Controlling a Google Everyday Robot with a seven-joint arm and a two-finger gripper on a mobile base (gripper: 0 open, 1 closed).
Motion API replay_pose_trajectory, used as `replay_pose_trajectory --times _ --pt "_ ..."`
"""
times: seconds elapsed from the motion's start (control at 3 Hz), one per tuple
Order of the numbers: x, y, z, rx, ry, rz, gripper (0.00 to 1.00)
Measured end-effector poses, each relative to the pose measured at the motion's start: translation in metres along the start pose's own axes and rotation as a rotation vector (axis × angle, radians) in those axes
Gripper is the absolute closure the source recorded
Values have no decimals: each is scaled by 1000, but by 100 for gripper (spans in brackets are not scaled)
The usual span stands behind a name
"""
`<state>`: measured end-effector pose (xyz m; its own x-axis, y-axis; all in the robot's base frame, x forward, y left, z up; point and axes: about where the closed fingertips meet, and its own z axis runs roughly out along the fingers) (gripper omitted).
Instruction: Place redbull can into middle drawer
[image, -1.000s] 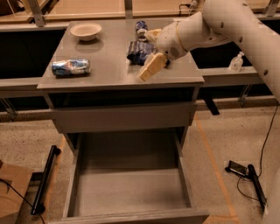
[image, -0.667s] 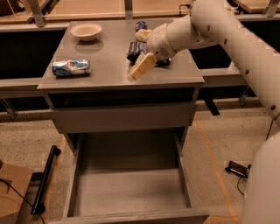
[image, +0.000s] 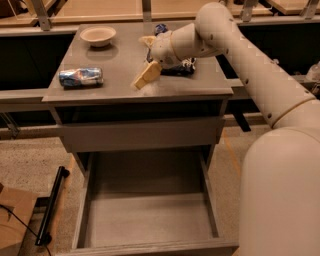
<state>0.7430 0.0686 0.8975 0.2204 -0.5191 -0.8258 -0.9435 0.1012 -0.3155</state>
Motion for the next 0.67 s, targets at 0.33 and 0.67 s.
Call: replay_pose_trajectory --times 0.33,0.67 --pt "-1 -9 32 -14 -29 2 0" --pt "-5 -12 68 -47 -42 32 0"
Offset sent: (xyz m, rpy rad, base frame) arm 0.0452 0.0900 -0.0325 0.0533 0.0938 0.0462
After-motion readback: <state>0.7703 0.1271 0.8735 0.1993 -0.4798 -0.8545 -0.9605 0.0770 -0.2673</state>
